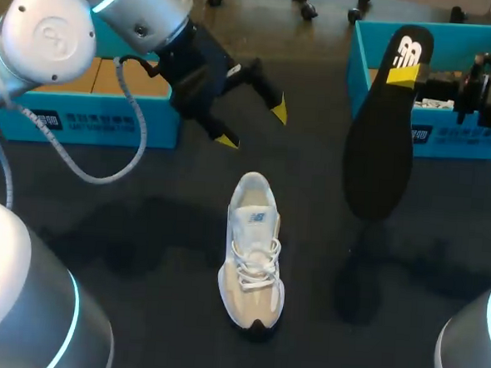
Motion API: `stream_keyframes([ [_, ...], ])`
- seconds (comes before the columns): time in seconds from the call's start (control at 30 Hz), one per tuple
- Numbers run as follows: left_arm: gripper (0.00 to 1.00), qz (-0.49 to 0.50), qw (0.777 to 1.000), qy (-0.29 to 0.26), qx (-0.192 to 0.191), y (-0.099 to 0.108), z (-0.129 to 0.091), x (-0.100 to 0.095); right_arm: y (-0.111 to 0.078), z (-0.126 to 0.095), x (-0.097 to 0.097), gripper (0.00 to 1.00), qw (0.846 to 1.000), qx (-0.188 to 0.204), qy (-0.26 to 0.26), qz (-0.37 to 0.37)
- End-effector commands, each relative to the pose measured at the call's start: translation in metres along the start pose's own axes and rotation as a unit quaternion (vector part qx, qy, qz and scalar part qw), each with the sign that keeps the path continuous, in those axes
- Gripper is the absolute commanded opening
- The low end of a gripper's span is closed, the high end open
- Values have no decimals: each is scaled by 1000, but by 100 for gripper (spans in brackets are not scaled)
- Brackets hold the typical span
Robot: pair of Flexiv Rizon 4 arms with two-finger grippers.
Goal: Take the shoe out of the shoebox, open the shoe tongue, remove and reinsert the insole, then place the shoe into the shoebox
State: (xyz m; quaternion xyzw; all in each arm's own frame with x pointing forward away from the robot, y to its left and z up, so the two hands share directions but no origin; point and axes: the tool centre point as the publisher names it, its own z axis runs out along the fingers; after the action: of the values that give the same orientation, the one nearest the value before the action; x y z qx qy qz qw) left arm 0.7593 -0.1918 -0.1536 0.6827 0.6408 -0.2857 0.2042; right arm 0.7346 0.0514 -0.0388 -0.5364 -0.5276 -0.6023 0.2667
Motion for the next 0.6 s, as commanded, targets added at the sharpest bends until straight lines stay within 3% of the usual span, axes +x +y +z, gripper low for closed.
stream_keyframes([
  [0.03, 100, 1, 1000, 0, -1, -1, 0, 1, 1, 2, 0, 0, 1000, 0, -2, 1],
  [0.5, 100, 1, 1000, 0, -1, -1, 0, 1, 1, 2, 0, 0, 1000, 0, -2, 1],
  [0.6, 100, -2, 1000, -26, -6, 3, -5, -2, 6, 2, 0, 0, 1000, -2, 0, 14],
])
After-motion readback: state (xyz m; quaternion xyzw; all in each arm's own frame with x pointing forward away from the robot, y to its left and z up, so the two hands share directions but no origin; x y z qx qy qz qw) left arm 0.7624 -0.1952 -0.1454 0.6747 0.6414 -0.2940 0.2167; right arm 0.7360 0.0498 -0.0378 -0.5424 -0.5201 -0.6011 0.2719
